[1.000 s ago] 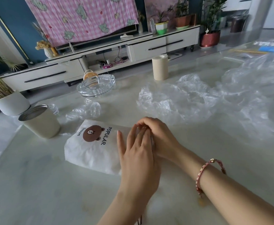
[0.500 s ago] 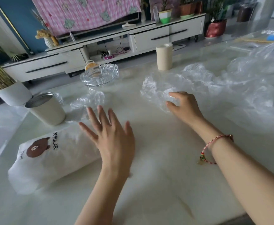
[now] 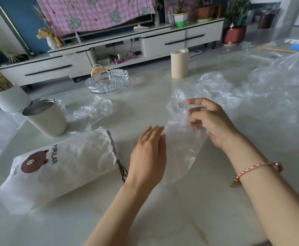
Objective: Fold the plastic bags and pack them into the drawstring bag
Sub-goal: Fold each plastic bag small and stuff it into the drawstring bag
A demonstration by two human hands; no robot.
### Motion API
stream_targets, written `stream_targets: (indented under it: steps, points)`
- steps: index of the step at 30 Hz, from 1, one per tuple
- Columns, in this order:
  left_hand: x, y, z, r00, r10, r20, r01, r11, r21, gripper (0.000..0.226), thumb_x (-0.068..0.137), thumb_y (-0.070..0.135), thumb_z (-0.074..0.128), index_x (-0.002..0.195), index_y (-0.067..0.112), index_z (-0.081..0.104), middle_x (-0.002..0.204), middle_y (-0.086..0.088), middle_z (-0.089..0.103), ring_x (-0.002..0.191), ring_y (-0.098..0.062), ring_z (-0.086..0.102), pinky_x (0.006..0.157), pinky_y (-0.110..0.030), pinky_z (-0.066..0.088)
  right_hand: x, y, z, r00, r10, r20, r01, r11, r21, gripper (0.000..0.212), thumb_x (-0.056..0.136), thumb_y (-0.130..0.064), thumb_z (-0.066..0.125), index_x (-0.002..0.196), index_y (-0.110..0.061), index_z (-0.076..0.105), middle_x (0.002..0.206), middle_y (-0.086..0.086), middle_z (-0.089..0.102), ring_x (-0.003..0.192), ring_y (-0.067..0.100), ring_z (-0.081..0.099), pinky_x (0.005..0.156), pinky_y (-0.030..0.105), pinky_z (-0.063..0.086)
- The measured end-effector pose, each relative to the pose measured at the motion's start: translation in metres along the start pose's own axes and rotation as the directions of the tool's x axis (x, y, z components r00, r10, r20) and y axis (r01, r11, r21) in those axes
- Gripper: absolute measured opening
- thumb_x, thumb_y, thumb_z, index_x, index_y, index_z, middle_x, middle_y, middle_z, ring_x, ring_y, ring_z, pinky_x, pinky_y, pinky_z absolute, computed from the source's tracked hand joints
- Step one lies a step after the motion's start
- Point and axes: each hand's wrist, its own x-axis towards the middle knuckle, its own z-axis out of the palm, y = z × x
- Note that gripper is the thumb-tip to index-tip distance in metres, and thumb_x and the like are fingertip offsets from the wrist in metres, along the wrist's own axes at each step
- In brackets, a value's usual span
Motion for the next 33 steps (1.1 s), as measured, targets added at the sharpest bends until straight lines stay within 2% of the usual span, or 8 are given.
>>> stream_targets:
  steps: [2, 11, 18, 20, 23, 26, 30, 33]
  points:
    - [0.0, -0.003, 0.004, 0.987, 0.018, 0.162, -0.026, 0.999, 0.047, 0.039, 0.094, 0.027, 0.03, 0.101, 0.009, 0.063, 0.111, -0.008, 0.064, 0.113, -0.022, 0.05, 0.108, -0.034, 0.031, 0.005, 0.008, 0.0, 0.999, -0.028, -0.043, 0.019, 0.982, -0.186, 0.037, 0.08, 0.009, 0.045, 0.108, -0.01, 0.058, 0.068, 0.004, 0.056, 0.048, 0.016, 0.05, 0.047, 0.02, 0.039]
    - [0.0, -0.011, 0.002, 0.839, -0.233, 0.491, 0.039, 0.928, 0.371, 0.089, 0.082, 0.068, 0.038, 0.15, 0.023, 0.002, 0.158, 0.005, -0.009, 0.144, -0.016, -0.013, 0.115, -0.039, -0.012, 0.01, 0.026, -0.005, 0.969, -0.227, -0.094, 0.127, 0.79, -0.6, 0.018, 0.086, -0.015, 0.061, 0.103, -0.011, 0.063, 0.095, 0.001, 0.056, 0.081, 0.018, 0.052, 0.064, 0.021, 0.035]
    - [-0.012, 0.018, 0.001, 0.961, 0.077, 0.265, -0.058, 0.995, -0.079, 0.117, 0.056, 0.086, 0.044, 0.149, 0.025, 0.01, 0.151, 0.015, 0.016, 0.14, 0.003, 0.002, 0.117, -0.026, 0.001, 0.011, 0.017, -0.002, 0.967, 0.062, -0.245, -0.079, 0.995, -0.062, 0.008, 0.087, -0.002, 0.055, 0.091, -0.007, 0.059, 0.063, 0.004, 0.05, 0.028, 0.001, 0.04, 0.033, 0.01, 0.027]
    - [-0.019, 0.03, 0.011, 0.951, 0.171, 0.256, -0.184, 0.983, 0.027, 0.103, 0.074, 0.059, 0.058, 0.147, 0.024, -0.005, 0.155, 0.007, 0.014, 0.143, -0.007, 0.01, 0.115, -0.028, 0.007, 0.009, 0.013, -0.001, 0.966, 0.116, -0.232, -0.098, 0.991, 0.087, 0.01, 0.087, 0.001, 0.054, 0.082, -0.007, 0.056, 0.05, 0.002, 0.045, 0.028, 0.004, 0.036, 0.034, 0.01, 0.027]
    - [-0.011, 0.023, 0.017, 0.977, 0.211, 0.025, -0.212, 0.971, 0.106, 0.054, 0.081, 0.007, 0.053, 0.134, 0.017, 0.05, 0.127, -0.004, 0.06, 0.109, -0.021, 0.06, 0.083, -0.026, 0.048, 0.007, 0.006, -0.001, 0.962, 0.205, -0.179, -0.143, 0.94, 0.309, 0.022, 0.09, -0.002, 0.055, 0.07, -0.011, 0.052, 0.04, -0.005, 0.045, 0.028, 0.003, 0.036, 0.035, 0.009, 0.029]
    - [-0.004, 0.021, 0.0, 0.996, -0.029, -0.087, 0.016, 0.99, -0.142, 0.027, 0.089, 0.004, 0.044, 0.098, 0.017, 0.066, 0.083, 0.007, 0.072, 0.075, -0.011, 0.066, 0.063, -0.019, 0.046, 0.008, 0.0, -0.007, 0.939, 0.224, -0.26, -0.111, 0.915, 0.388, 0.019, 0.09, -0.015, 0.06, 0.072, -0.016, 0.053, 0.058, -0.002, 0.048, 0.03, 0.003, 0.04, 0.034, 0.012, 0.032]
    - [0.005, 0.026, -0.033, 0.829, -0.396, 0.395, 0.524, 0.3, -0.797, 0.02, 0.095, 0.0, 0.043, 0.086, 0.003, 0.06, 0.067, -0.005, 0.07, 0.058, -0.015, 0.067, 0.053, -0.023, 0.053, 0.011, -0.005, -0.018, 0.876, 0.26, -0.406, -0.04, 0.878, 0.477, 0.018, 0.092, -0.023, 0.059, 0.075, -0.018, 0.053, 0.066, -0.002, 0.048, 0.031, 0.005, 0.035, 0.034, 0.013, 0.028]
    - [0.008, 0.011, -0.044, 0.734, -0.481, 0.479, 0.637, 0.244, -0.731, 0.014, 0.092, 0.007, 0.052, 0.087, 0.004, 0.065, 0.072, -0.007, 0.068, 0.056, -0.014, 0.063, 0.052, -0.022, 0.051, 0.01, -0.004, -0.019, 0.869, 0.26, -0.42, -0.042, 0.885, 0.463, 0.017, 0.092, -0.022, 0.057, 0.075, -0.018, 0.053, 0.066, -0.003, 0.049, 0.03, 0.005, 0.034, 0.035, 0.011, 0.028]
